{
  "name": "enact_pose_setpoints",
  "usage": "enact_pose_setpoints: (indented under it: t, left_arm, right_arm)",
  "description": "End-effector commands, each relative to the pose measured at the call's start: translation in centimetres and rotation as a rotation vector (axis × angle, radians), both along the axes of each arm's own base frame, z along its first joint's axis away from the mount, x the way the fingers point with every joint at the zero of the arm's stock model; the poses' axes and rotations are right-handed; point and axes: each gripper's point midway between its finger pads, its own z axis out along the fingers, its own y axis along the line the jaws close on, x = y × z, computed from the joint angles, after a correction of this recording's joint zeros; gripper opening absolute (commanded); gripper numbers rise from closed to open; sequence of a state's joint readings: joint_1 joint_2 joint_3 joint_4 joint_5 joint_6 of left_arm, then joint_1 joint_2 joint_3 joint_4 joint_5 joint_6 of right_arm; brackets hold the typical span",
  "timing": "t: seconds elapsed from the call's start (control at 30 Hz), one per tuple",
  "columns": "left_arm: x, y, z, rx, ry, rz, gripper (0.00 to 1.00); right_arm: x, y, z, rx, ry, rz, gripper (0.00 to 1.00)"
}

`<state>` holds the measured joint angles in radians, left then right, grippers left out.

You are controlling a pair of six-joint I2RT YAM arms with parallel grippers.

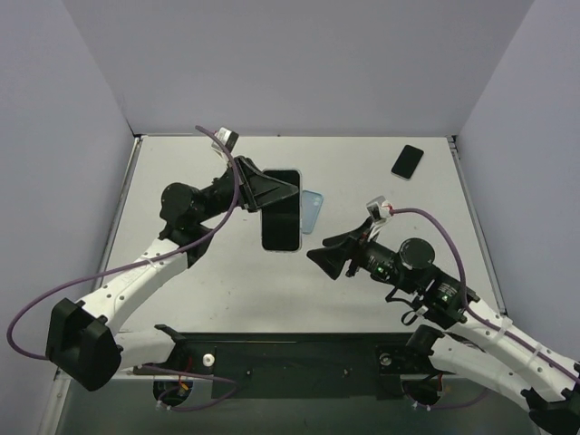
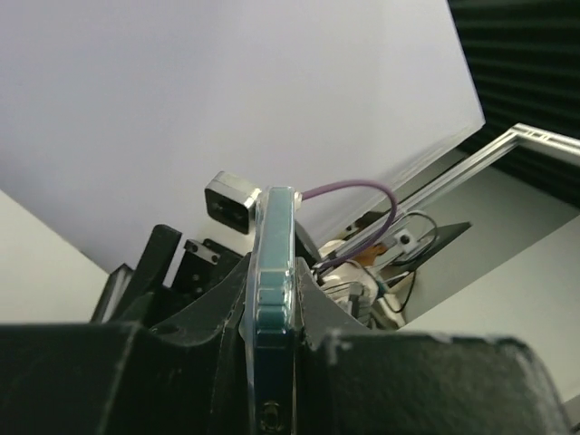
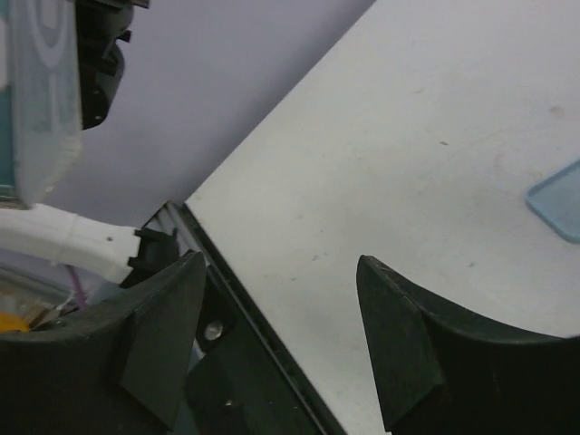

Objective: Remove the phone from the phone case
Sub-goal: Remove the phone case from the phone.

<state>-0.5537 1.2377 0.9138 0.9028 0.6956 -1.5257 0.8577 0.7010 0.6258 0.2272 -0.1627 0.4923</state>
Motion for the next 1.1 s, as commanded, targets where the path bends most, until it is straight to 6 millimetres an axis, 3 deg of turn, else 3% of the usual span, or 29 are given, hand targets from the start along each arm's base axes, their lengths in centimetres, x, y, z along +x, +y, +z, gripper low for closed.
enact_pose_setpoints:
  t: [0.0, 0.2, 0.33, 0.63, 0.73, 0.83, 0.87, 1.07]
  left_arm:
    - [0.0, -0.2, 0.7, 0.11, -0.16, 0.067, 0.0]
    - [0.0, -0.2, 1.1, 0.101, -0.156, 0.064, 0.0]
    - [-0.3, 0.0, 1.0, 0.112, -0.166, 0.067, 0.0]
    - [-0.9, 0.2, 1.7, 0.113, -0.188, 0.052, 0.0]
    - [-1.2, 0.4, 2.1, 0.106, -0.192, 0.047, 0.0]
    - [-1.6, 0.6, 2.7, 0.09, -0.194, 0.035, 0.0]
    - [-1.6, 0.7, 2.7, 0.09, -0.191, 0.028, 0.0]
    - [-2.6, 1.8, 4.4, 0.027, -0.178, -0.074, 0.0]
  right_arm:
    - [-3.5, 2.9, 5.6, 0.189, 0.074, 0.23, 0.61]
    - [-6.3, 5.1, 9.0, 0.248, 0.014, 0.472, 0.53]
    - [-5.8, 5.5, 9.7, 0.267, 0.007, 0.463, 0.52]
    - [-4.6, 6.2, 9.5, 0.252, 0.007, 0.431, 0.3]
    - [-4.4, 6.6, 9.0, 0.228, 0.009, 0.438, 0.16]
    - [-4.5, 6.7, 7.8, 0.176, -0.014, 0.459, 0.1]
    - [-4.5, 6.7, 7.3, 0.156, -0.017, 0.46, 0.02]
    - [-3.8, 6.0, 4.0, -0.015, -0.168, 0.461, 0.0]
